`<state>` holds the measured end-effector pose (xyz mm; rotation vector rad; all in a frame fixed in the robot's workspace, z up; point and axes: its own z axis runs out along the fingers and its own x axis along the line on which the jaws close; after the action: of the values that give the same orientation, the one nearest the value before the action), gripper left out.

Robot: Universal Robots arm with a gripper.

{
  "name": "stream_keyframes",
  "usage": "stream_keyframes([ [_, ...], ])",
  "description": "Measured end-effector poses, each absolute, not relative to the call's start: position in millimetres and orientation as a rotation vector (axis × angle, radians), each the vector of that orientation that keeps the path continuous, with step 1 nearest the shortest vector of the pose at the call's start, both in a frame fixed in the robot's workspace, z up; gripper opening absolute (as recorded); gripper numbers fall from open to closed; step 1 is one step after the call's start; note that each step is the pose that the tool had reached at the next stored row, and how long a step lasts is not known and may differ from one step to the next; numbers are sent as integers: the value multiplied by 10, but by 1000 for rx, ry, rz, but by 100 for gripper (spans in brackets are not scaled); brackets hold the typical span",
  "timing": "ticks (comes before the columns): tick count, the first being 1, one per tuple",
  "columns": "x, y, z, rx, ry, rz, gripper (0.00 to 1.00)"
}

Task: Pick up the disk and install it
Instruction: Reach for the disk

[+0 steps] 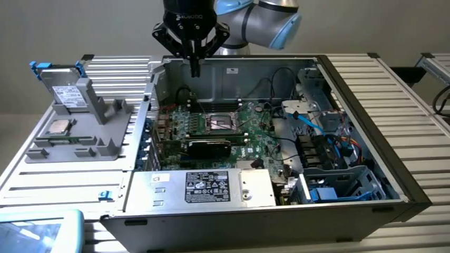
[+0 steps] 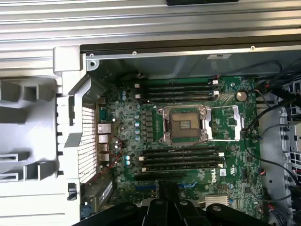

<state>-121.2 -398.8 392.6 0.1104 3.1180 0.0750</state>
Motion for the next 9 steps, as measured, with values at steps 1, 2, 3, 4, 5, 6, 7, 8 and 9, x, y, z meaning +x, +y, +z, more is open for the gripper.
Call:
stream_keyframes([
  [1, -1213, -3988, 3926, 110, 3118, 75, 11],
  [2, -1219, -3987, 3926, 111, 3118, 75, 11],
  [3, -1230, -3988, 3927, 111, 3118, 75, 11],
  [4, -1244, -3988, 3927, 111, 3118, 75, 11],
  [5, -1268, -3987, 3927, 110, 3118, 75, 11],
  [6, -1299, -3985, 3927, 110, 3118, 75, 11],
  [7, -1334, -3983, 3926, 111, 3118, 75, 11],
  [8, -1377, -3982, 3926, 111, 3118, 75, 11],
  [9, -1416, -3981, 3926, 110, 3118, 75, 11],
])
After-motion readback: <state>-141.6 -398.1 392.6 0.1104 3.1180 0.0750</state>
